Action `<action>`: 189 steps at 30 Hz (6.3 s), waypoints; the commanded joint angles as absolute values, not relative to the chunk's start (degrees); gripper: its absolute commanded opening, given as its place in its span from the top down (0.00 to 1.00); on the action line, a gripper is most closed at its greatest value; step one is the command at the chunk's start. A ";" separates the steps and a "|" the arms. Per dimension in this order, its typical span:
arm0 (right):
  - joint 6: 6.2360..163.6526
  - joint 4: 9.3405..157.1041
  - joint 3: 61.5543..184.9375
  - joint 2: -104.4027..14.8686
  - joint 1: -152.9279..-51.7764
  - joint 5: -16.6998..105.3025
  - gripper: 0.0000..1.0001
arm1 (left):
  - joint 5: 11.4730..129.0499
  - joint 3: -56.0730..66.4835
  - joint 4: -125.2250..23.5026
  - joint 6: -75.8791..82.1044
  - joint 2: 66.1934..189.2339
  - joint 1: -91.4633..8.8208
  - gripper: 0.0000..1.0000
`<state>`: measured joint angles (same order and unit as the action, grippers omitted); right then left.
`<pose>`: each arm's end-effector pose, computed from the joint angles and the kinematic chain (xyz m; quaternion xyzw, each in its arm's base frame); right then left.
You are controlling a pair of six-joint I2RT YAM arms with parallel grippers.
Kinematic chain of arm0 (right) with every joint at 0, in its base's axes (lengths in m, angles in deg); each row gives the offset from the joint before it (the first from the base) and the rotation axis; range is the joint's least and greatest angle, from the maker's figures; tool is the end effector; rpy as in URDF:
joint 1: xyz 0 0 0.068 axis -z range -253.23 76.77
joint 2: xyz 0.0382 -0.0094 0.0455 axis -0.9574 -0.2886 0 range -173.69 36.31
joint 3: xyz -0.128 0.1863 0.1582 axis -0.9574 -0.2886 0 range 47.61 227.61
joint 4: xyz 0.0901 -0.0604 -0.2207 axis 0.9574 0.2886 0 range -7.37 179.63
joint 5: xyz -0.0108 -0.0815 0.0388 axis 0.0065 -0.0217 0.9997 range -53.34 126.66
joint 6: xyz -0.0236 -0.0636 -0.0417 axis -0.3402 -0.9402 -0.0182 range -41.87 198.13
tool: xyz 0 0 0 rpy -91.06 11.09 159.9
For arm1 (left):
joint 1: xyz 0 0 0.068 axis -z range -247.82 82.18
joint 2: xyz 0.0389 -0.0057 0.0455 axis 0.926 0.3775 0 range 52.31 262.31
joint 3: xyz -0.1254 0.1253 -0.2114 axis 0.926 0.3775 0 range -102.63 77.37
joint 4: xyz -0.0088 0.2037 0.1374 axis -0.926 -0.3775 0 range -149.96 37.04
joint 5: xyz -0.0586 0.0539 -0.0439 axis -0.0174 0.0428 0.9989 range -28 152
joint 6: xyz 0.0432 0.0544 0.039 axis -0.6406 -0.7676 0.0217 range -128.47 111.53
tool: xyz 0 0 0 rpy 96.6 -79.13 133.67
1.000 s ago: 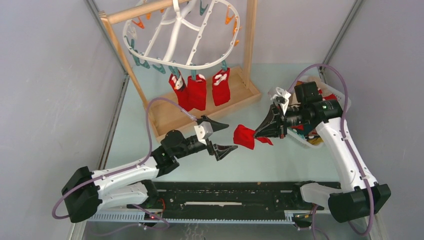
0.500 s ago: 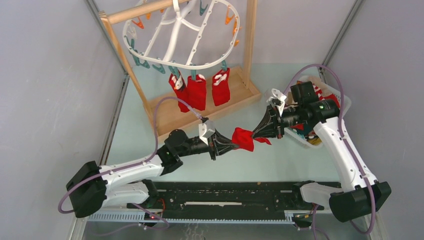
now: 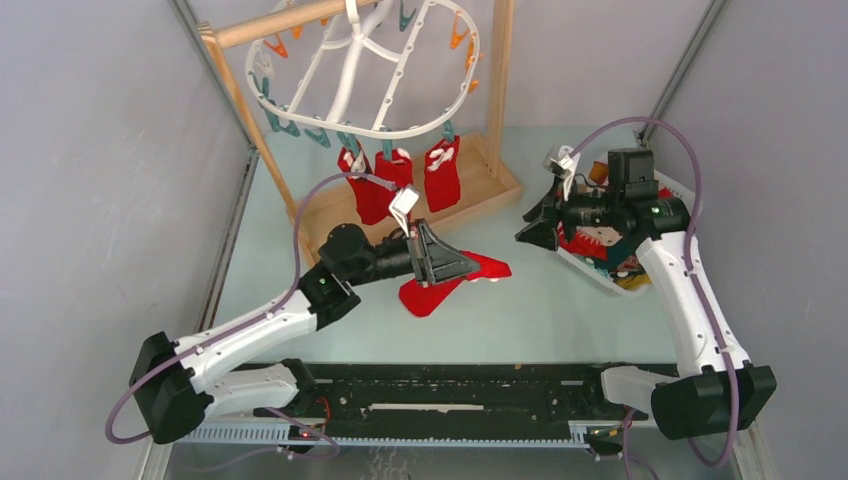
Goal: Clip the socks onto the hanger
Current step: Pick up the sock from the bin, then rotate the hanger at the clothesline.
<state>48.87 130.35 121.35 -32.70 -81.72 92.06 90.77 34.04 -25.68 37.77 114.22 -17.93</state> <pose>0.2187 0.0898 0.3645 -0.4381 0.7083 0.3556 0.4241 0.1436 -0.2219 0.3536 0.2086 0.6246 -0.6548 0.3708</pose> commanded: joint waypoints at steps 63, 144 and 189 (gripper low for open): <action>27.26 144.79 120.53 -34.72 -95.17 105.03 1.00 | 76.65 59.15 -36.96 6.28 75.30 -22.36 0.01; 132.27 89.70 146.87 -48.53 -90.67 75.28 0.29 | 63.91 52.82 -31.02 -3.52 85.88 -18.14 1.00; 149.99 91.18 163.23 -65.89 -81.26 72.16 0.85 | 62.15 48.46 -43.49 -10.62 81.66 -18.15 1.00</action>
<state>147.93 91.40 157.58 -64.00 -82.83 71.95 63.24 53.15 -42.22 -8.59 82.48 -18.33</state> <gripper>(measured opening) 0.207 0.014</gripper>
